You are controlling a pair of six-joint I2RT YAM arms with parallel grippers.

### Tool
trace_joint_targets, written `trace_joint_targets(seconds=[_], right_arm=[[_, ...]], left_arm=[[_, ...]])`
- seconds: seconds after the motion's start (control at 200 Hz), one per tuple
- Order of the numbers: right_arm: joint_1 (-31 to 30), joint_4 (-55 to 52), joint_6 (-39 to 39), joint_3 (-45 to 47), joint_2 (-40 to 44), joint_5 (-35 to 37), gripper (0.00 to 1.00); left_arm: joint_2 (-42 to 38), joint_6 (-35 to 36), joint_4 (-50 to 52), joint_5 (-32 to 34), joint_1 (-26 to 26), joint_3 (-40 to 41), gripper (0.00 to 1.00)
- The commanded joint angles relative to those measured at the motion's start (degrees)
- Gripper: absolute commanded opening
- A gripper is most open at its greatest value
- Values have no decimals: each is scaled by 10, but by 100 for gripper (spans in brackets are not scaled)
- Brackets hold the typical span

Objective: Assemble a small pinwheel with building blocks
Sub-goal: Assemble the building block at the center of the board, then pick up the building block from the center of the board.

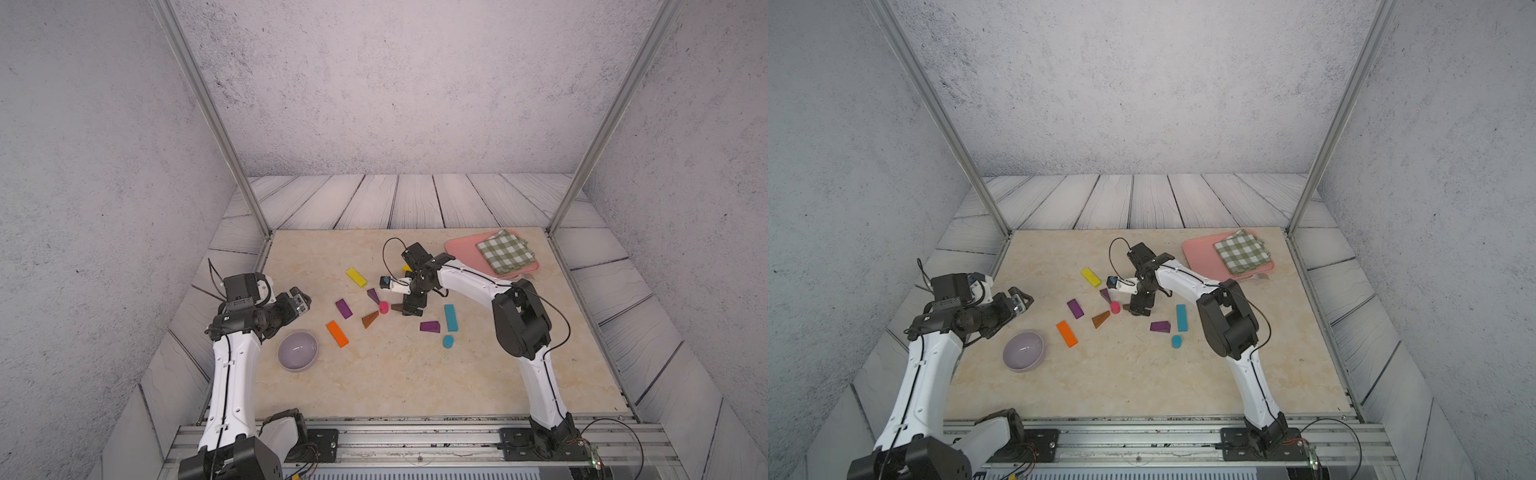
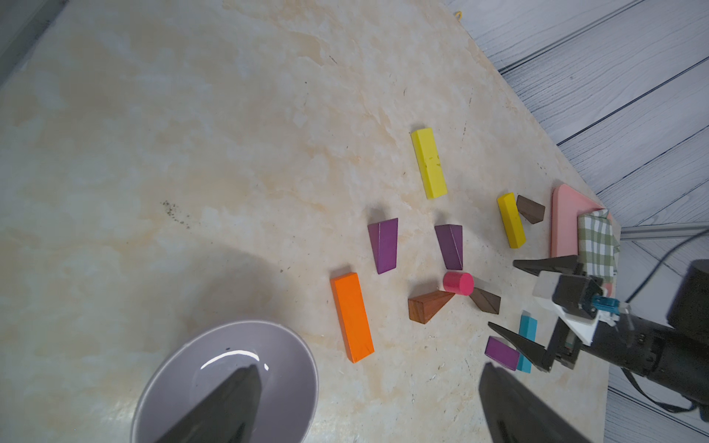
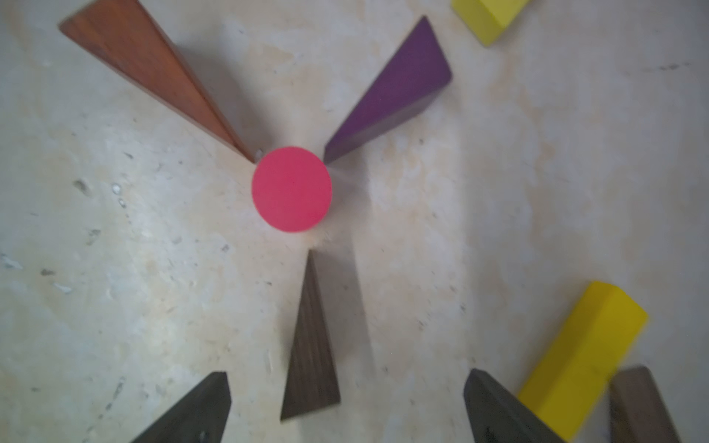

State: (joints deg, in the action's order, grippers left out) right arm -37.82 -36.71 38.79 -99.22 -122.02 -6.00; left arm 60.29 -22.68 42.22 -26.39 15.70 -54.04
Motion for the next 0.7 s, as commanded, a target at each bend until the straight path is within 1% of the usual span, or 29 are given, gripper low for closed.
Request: trace_joint_targets(seconds=[0.0, 0.005, 0.03, 0.05, 0.085, 0.095, 0.1, 0.135, 0.155, 0.165, 0.175, 0.26, 0.35, 0.435, 0.601, 0.696], right_arm=[[7, 138, -219, 79, 152, 233, 99], [7, 138, -219, 79, 152, 233, 99], [12, 154, -266, 105, 171, 288, 99], [16, 152, -315, 116, 183, 320, 99], [28, 116, -388, 122, 199, 346, 99], [35, 88, -414, 122, 203, 346, 99], [35, 88, -414, 122, 203, 346, 99], [49, 19, -483, 117, 205, 337, 99], [54, -5, -503, 113, 203, 332, 99], [57, -30, -526, 108, 201, 326, 99], [58, -43, -535, 108, 199, 320, 100], [60, -103, -608, 123, 180, 291, 93], [60, -100, -642, 157, 161, 230, 85], [60, -87, -664, 173, 151, 206, 81], [61, -50, -673, 184, 128, 139, 74], [60, -45, -677, 178, 101, 117, 69]], left_arm=[[0, 9, -2, -5, 5, 6, 96], [-1, 9, -2, -5, 5, 7, 96], [0, 9, -2, -5, 5, 6, 96], [0, 9, -2, -6, 5, 6, 96], [0, 9, -3, -7, 5, 7, 96], [0, 9, -3, -8, 5, 8, 96], [0, 9, -3, -8, 5, 8, 96], [1, 9, -3, -10, 5, 7, 96], [2, 9, -3, -10, 5, 8, 96], [1, 9, -3, -11, 5, 7, 96], [2, 9, -3, -11, 5, 7, 96], [2, 9, -4, -12, 5, 7, 96], [0, 9, -4, -14, 5, 8, 96], [-1, 9, -3, -13, 5, 8, 96], [-2, 9, -5, -16, 5, 9, 96], [-1, 8, -5, -18, 5, 10, 96]])
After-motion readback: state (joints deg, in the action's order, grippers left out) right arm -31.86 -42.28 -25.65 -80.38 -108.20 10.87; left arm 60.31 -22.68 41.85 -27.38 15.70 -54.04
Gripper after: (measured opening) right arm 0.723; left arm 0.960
